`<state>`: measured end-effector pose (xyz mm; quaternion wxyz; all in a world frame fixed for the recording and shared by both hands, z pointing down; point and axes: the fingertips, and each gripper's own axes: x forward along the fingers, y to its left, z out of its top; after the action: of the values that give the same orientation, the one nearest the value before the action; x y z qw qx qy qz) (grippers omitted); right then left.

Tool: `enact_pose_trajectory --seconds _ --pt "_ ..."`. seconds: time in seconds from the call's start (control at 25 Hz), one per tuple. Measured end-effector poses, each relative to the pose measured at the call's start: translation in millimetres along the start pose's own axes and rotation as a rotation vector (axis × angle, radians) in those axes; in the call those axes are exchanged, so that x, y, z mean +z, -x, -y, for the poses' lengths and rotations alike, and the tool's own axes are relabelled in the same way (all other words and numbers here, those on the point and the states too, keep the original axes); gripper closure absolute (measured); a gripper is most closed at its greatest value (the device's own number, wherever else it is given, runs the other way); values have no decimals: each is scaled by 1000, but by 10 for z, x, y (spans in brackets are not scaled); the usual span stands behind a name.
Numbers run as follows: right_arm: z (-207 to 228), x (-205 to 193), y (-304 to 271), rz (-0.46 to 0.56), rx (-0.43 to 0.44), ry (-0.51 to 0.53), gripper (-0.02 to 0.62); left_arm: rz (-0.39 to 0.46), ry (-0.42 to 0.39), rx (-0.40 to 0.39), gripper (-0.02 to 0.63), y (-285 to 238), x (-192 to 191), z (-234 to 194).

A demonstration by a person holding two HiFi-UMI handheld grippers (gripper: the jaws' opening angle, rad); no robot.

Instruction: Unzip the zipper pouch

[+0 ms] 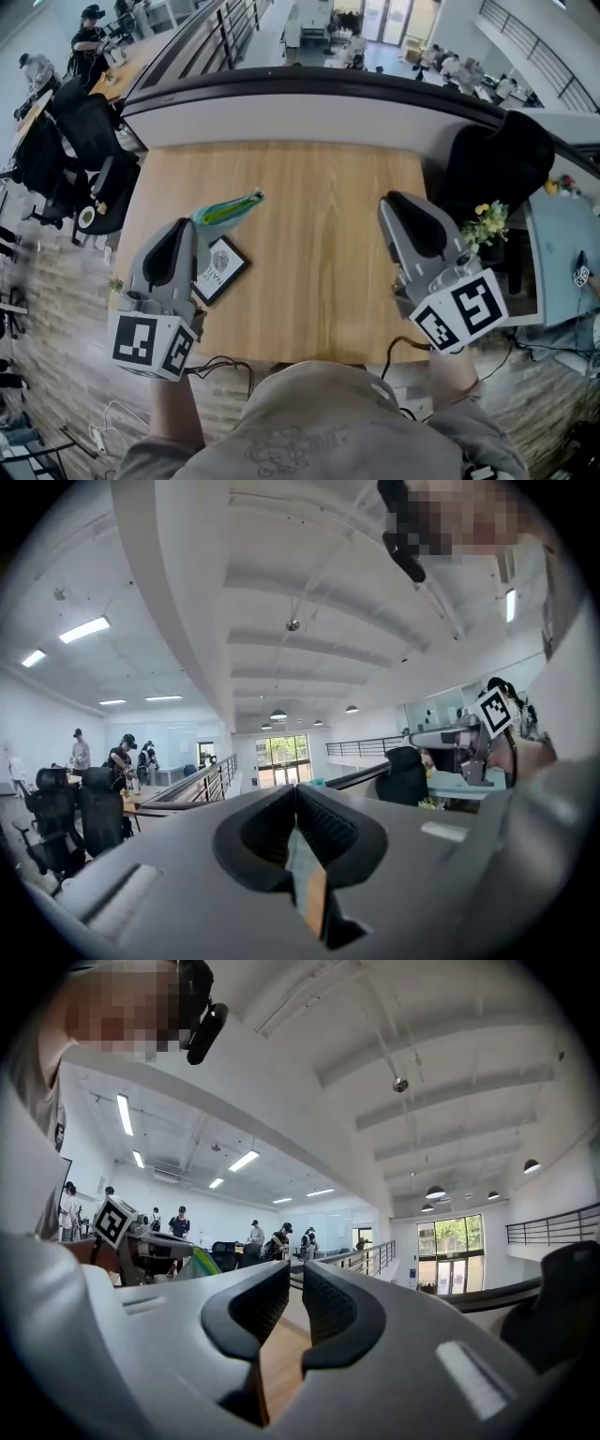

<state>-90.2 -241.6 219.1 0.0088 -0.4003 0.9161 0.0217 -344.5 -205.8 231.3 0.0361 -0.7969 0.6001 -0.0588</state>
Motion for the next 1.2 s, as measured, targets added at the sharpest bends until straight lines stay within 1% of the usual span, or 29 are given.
enact_pose_trajectory --seconds 0.16,0.36,0.52,0.68,0.8,0.96,1.2 --pt "33 -177 59 -41 -24 -13 543 -15 28 26 597 58 -126 -67" --pt "12 -512 114 -126 -33 -2 545 -79 9 39 597 105 -412 -32" --pt "-8 -841 156 -192 -40 -47 546 -115 54 24 598 97 -619 35" --pt "-66 -1051 181 -236 -34 -85 548 -128 88 12 598 103 -698 25" --pt "-103 -1072 181 -248 -22 -80 548 -126 100 8 598 103 -684 10" --pt "-109 -1004 144 -235 -26 -80 549 -120 117 -2 598 89 -656 0" --pt "-86 -1003 145 -232 -31 -69 551 -117 103 -15 598 69 -681 42"
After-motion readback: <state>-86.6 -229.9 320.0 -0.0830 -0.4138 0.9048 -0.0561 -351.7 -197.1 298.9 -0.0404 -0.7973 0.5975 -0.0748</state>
